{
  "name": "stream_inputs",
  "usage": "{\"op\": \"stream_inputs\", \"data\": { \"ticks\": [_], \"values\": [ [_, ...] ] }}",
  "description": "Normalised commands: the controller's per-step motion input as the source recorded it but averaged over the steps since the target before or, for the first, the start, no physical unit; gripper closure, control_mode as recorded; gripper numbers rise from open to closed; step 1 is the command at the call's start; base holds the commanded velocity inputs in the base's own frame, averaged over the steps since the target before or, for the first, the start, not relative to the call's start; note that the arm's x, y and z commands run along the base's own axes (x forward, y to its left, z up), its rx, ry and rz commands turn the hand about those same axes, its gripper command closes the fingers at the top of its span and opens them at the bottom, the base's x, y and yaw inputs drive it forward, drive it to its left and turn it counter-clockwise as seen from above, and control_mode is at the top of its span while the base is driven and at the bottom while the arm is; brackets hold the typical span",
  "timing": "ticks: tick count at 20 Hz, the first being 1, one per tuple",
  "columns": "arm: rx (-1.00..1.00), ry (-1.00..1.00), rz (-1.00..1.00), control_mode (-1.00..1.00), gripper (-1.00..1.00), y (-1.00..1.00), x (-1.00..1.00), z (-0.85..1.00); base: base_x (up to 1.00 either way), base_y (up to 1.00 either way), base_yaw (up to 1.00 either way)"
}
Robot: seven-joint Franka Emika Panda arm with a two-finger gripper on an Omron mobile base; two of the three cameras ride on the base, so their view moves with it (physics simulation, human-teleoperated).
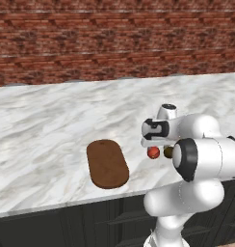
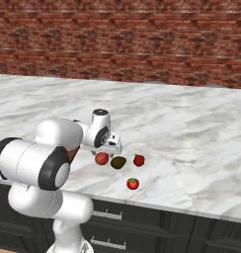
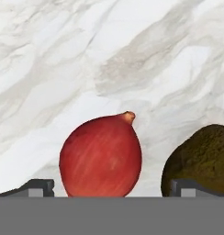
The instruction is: Place the avocado, onion, tomato, and bell pepper on the cutting board.
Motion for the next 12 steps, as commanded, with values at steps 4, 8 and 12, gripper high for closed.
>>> {"op": "stream_inputs", "data": {
  "ticks": [4,8,12],
  "values": [
    [0.00,0.04,0.00,-1.00,-1.00,0.00,0.00,-0.24,0.00,0.00,0.00],
    [0.00,0.05,0.00,-1.00,-1.00,0.00,0.00,-0.24,0.00,0.00,0.00],
    [0.00,0.05,0.00,-1.00,-1.00,0.00,0.00,-0.25,0.00,0.00,0.00]
  ]
}}
